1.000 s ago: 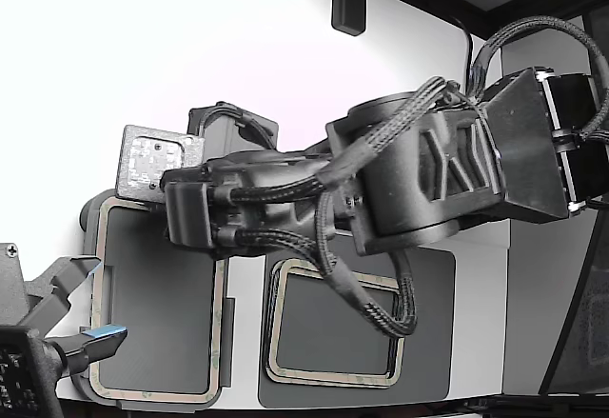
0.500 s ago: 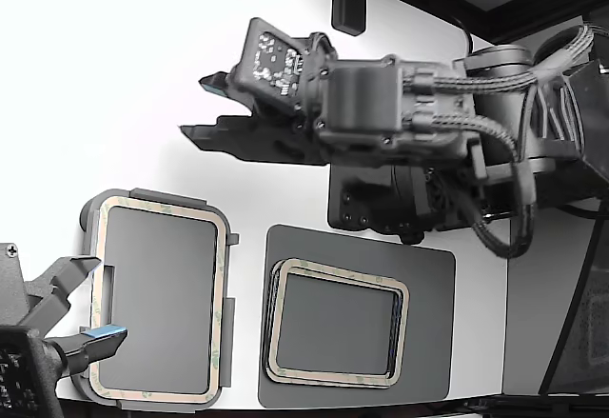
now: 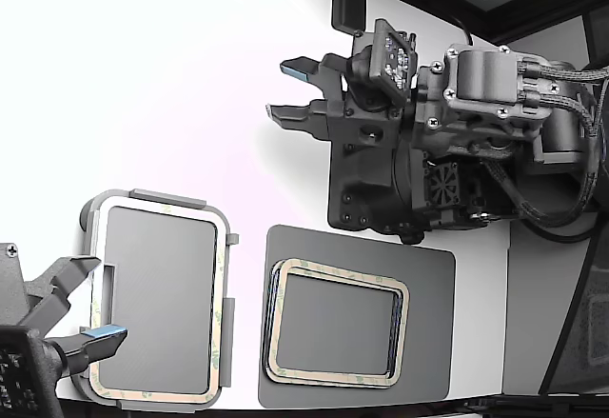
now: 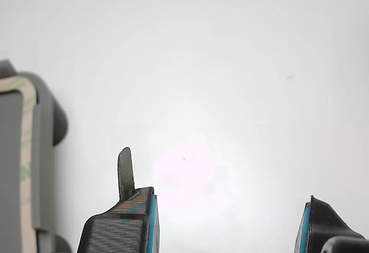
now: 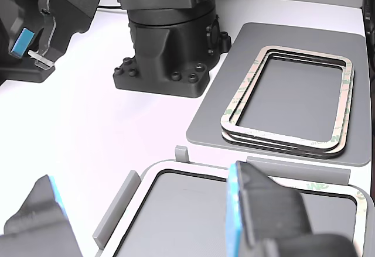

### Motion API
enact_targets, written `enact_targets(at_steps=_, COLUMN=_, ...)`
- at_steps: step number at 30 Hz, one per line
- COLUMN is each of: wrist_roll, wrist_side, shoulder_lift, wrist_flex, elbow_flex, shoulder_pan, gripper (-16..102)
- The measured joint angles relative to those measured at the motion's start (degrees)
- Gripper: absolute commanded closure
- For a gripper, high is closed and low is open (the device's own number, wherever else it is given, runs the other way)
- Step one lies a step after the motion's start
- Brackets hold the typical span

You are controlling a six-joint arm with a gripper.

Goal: Move top rectangular frame to the holder.

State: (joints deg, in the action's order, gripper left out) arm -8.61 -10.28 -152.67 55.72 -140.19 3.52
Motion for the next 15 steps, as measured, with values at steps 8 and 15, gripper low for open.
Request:
enact_targets(at_steps=8, wrist_roll=0.79, wrist_side=0.79, shoulder_lift=-8.35, wrist_flex=-0.53, elbow_flex=-9.23, shoulder_pan=-0.70, gripper=-14)
enact_targets(at_steps=15, wrist_roll=0.70, wrist_side=0.70, shoulder_lift=-15.21, wrist_flex=1.05, elbow_flex=-12.22, shoulder_pan=-0.70, gripper=-14)
